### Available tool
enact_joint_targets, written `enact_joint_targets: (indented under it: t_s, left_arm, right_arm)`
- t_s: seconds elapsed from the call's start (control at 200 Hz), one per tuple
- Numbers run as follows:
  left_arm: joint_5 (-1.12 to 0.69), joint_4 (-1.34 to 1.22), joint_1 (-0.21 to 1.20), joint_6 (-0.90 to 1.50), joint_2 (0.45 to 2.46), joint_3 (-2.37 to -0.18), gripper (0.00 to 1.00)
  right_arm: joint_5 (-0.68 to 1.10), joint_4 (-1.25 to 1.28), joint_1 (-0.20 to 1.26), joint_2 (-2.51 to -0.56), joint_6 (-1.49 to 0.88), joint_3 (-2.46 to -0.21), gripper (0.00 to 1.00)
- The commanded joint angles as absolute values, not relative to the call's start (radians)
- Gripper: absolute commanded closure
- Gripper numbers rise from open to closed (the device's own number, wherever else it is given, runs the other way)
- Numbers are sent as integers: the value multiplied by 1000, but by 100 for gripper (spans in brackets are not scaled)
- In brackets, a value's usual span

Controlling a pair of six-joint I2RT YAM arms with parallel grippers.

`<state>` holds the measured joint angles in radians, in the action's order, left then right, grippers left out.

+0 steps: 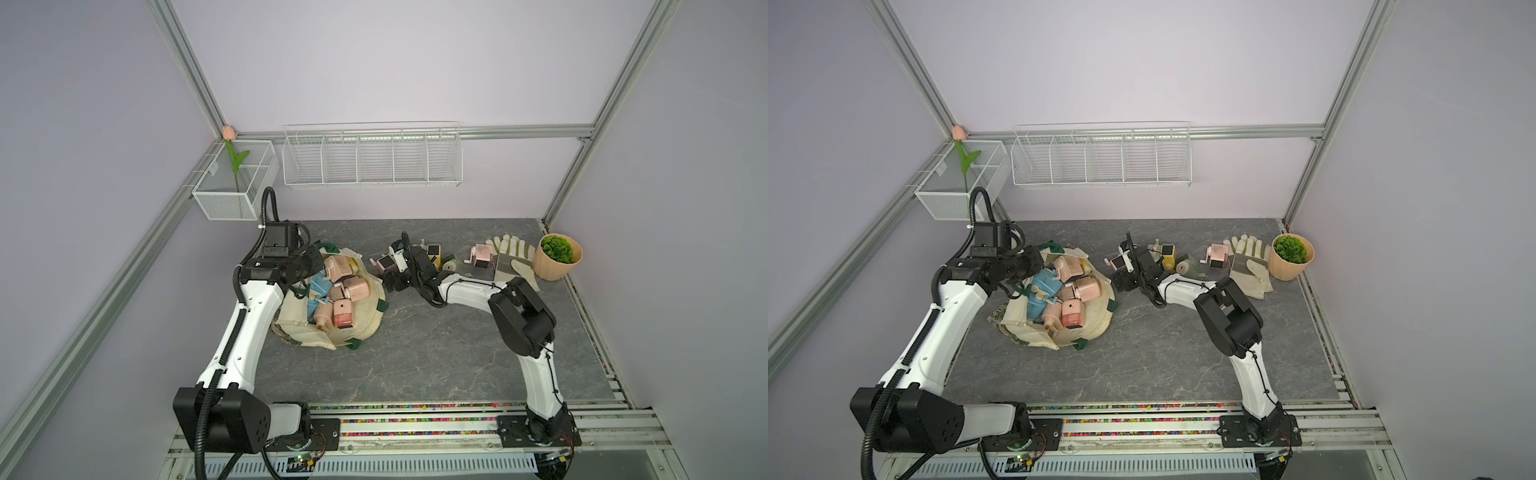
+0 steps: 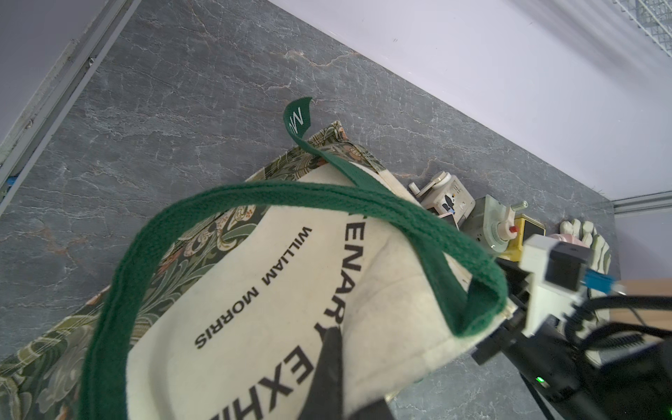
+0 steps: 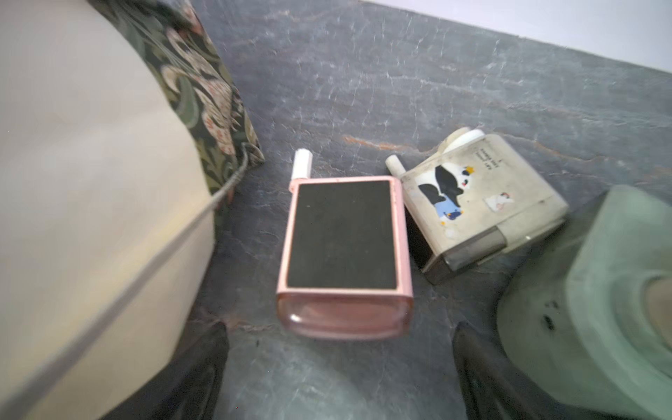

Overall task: Take out the pencil sharpeners from the tote bags
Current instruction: Place the pencil sharpener at the center of the board, then pick up the pencil sharpener from the canvas bag.

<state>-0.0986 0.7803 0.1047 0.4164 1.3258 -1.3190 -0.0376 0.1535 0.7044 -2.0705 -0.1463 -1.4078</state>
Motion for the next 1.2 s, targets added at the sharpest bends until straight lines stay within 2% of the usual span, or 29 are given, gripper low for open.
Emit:
enact_joint_targets:
  t_s: [0.0,0.125,0.33,0.425,0.545,0.93,1.195]
  left_arm:
    - [-95,804,97,423,1316,-1306,100]
    - [-101,802,97,423,1316,-1307,100]
    - [-114,802,97,423,1319,-1307,100]
    - [-114,801,97,425,1318,-1307,100]
    - [-117,801,99,425,1319,-1307,100]
    - [-120,802,98,425,1328,-1312,100]
    - [-122,801,97,426,1324,-1311,100]
  right_arm:
    - [-6,184,701,-1935,-96,-1347,1]
    - [36,158,700,-1828,-51,-1280,4]
    - [264,193,714,-1679,18,-1168,10]
    - [388,214,735,-1660,68,-1140,13]
    - [423,143,777,-1683,57,-1190,13]
    - [287,-53,928,-1755,-153,-1337,12]
    - [102,-174,998,-1946,-228,-1504,13]
